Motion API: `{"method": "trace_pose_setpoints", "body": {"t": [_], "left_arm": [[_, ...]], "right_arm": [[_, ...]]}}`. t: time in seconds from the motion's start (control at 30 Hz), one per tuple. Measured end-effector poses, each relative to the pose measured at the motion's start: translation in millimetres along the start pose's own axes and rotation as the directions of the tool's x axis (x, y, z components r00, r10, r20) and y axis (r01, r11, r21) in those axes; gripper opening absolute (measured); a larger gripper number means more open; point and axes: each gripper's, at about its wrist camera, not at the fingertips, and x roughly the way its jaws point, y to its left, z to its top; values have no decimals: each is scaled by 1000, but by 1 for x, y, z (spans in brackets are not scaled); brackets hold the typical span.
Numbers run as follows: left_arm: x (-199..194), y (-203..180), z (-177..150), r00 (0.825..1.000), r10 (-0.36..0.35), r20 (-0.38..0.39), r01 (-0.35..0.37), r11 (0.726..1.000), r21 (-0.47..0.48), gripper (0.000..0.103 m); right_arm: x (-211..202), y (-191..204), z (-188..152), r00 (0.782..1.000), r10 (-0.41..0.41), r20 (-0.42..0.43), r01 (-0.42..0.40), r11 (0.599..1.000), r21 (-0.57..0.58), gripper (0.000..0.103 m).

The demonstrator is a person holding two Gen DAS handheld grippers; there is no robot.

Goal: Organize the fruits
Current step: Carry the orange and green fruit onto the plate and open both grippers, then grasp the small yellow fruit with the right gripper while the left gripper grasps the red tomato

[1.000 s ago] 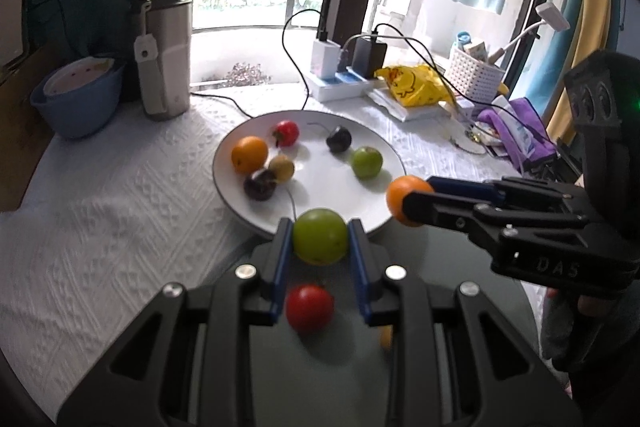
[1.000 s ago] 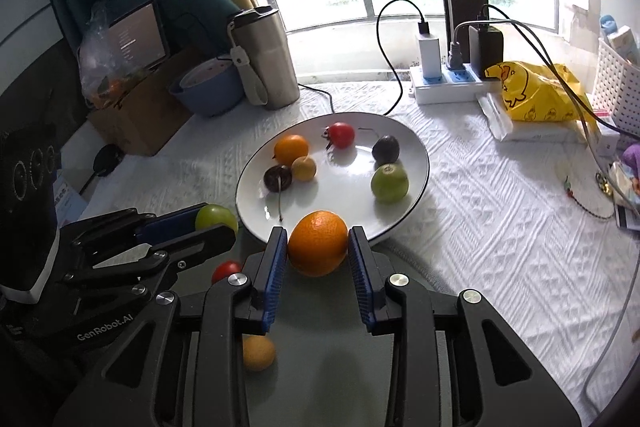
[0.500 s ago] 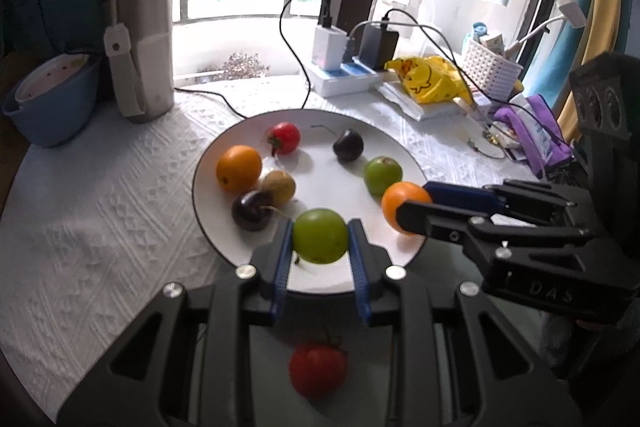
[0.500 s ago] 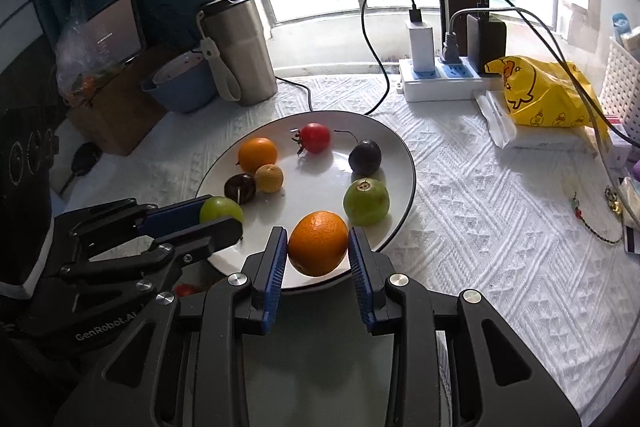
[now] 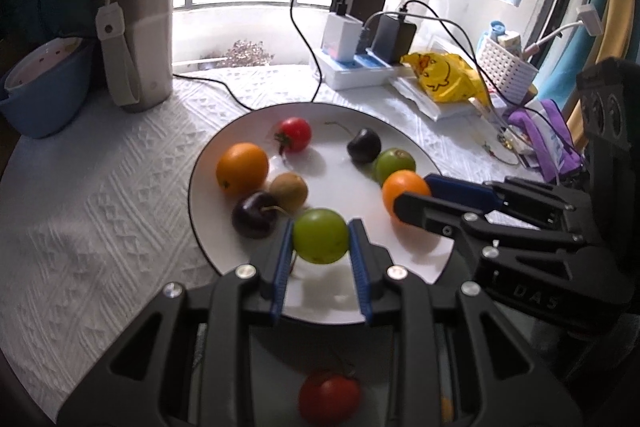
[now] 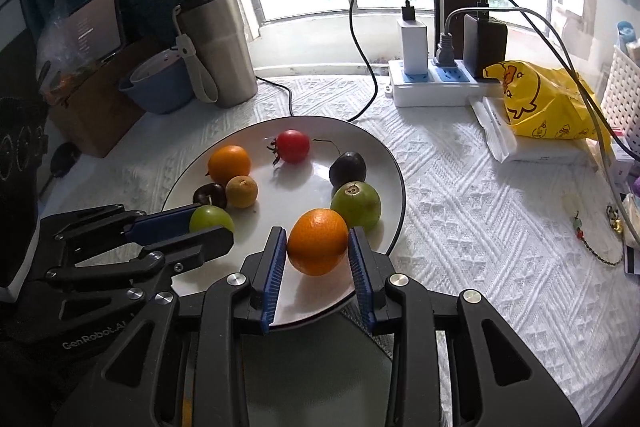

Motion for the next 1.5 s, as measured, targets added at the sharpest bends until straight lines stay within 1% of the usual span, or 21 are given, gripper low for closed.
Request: {"method": "trace_pose_setpoints", "body": {"t": [0.17, 0.2, 0.23, 0.33, 0.53, 0.63, 0.67, 0.83, 0.87, 1.17, 1.5], "left_arm": [[-2, 1, 0, 1000, 0, 6, 0, 1000, -8, 30], [-3, 1, 0, 1000, -1, 7, 1, 1000, -9, 30], [-6, 0, 0, 1000, -1, 10, 1, 1000, -9, 31], [-16, -1, 2, 1000, 1, 31, 0, 1000, -9, 31], [-37, -1, 0, 998, 8, 68, -7, 1000, -20, 34], [-49, -2, -2, 996, 13, 91, -11, 1000, -23, 39], [-53, -2, -3, 995, 14, 98, -11, 1000, -24, 46], [-74, -4, -10, 991, 19, 135, -15, 1000, -27, 51], [-77, -4, -11, 990, 18, 140, -15, 999, -28, 54], [-111, -6, -26, 982, 23, 188, -19, 1000, -24, 55], [-141, 0, -49, 974, 41, 224, -33, 999, -38, 55]], "right_arm": [[-1, 0, 1, 1000, -21, 7, 21, 1000, 5, 35], [-2, 0, 1, 1000, -26, 10, 26, 1000, 9, 40], [-5, -1, 1, 999, -29, 16, 29, 999, 16, 41], [-11, 0, 1, 999, -39, 29, 38, 999, 25, 41], [-29, 11, 0, 997, -43, 58, 42, 999, 7, 41], [-38, 17, -3, 997, -43, 67, 43, 999, 7, 41], [-42, 18, -4, 997, -40, 70, 40, 999, 8, 41], [-58, 30, -8, 995, -43, 89, 43, 999, -5, 41], [-61, 32, -9, 995, -43, 93, 44, 999, -6, 41], [-88, 50, -17, 990, -55, 128, 59, 998, -26, 41], [-107, 74, -30, 988, -58, 143, 68, 996, -60, 42]]}}
